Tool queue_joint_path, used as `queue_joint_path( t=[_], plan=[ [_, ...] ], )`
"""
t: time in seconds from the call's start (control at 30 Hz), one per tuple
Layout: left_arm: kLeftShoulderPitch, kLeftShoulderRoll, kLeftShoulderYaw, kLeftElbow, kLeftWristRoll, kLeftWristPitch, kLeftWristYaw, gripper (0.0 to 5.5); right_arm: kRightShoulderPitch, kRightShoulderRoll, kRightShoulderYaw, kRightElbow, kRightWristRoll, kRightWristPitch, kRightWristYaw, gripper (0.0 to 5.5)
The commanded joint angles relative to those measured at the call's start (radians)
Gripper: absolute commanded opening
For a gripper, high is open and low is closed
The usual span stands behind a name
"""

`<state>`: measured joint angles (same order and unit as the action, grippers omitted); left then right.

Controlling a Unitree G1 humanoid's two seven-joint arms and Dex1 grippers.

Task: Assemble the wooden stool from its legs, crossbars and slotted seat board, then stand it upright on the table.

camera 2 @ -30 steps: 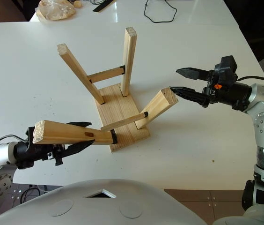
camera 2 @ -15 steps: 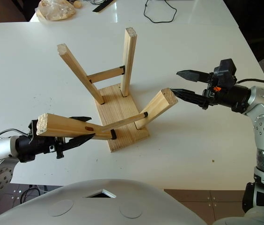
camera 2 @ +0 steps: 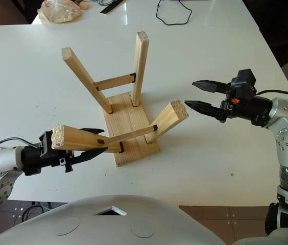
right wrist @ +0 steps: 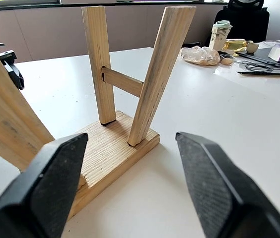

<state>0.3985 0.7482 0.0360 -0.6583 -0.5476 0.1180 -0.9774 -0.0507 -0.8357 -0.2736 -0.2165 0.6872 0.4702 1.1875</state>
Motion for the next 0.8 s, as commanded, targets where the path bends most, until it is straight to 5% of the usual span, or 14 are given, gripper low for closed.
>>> queue_joint_path(
  t=[0.03, 0.8],
  plan=[
    [0.014, 0.057, -0.02, 0.049, 0.094, 0.085, 0.032, 2.05, 0.014, 0.0, 0.005, -0.016, -0.013, -0.01, -0.007, 3.27],
    [-0.033, 0.085, -0.12, 0.039, 0.199, 0.122, 0.141, 2.05, -0.04, 0.069, -0.015, -0.108, 0.036, 0.017, -0.167, 3.27]
  ],
)
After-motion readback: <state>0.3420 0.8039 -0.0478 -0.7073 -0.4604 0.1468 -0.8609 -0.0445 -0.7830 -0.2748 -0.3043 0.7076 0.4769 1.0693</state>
